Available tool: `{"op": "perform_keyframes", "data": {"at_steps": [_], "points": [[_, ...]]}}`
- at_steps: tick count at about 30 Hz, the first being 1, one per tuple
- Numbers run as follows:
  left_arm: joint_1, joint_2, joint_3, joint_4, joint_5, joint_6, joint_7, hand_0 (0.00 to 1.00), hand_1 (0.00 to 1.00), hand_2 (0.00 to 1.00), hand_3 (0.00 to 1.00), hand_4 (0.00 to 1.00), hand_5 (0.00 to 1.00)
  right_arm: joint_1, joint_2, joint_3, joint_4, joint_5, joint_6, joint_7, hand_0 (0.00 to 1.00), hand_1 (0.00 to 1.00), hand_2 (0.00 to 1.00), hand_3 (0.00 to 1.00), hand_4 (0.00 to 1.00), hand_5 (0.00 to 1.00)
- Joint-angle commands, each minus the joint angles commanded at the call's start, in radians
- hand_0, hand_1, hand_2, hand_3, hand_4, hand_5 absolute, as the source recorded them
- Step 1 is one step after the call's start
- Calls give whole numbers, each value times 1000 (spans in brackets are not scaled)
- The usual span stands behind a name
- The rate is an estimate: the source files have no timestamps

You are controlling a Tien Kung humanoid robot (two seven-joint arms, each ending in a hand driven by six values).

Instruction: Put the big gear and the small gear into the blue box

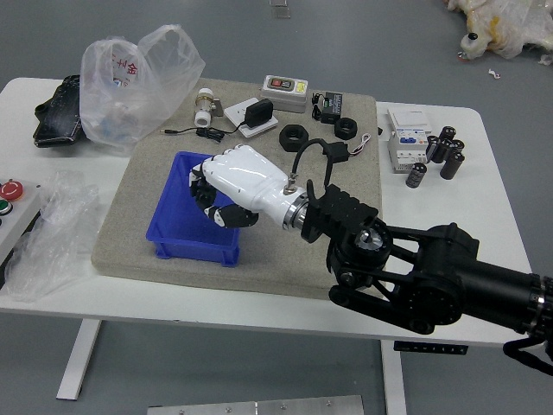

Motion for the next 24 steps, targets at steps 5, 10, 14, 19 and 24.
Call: {"op": "perform_keyframes", "data": {"at_steps": [5,10,14,19,24], "points": [[0,-1,0,0,1,0,0,572,518,531,643,659,152,1,18,-33,-37,-11,-4,6,267,447,500,462,335,2],[0,-2,1,0,0,0,0,572,519,531,642,658,152,-7,28,-53,-96,-15,-9,12,268,447,506,463,345,2],[-1,-3,2,-1,-2,0,-1,572,519,531,642,658,152,-17,33,-62,-118,-15,-3,14,268,447,506,463,345,2],[-1,-3,4,-1,-3,0,-2,572,518,531,643,658,152,-24,35,-63,-122,-16,9,12,265,477,545,555,480,2],[-1,-3,4,-1,-4,0,-2,572,518,531,643,657,153,-24,35,-61,-123,-17,28,7,265,501,641,679,509,92]]}}
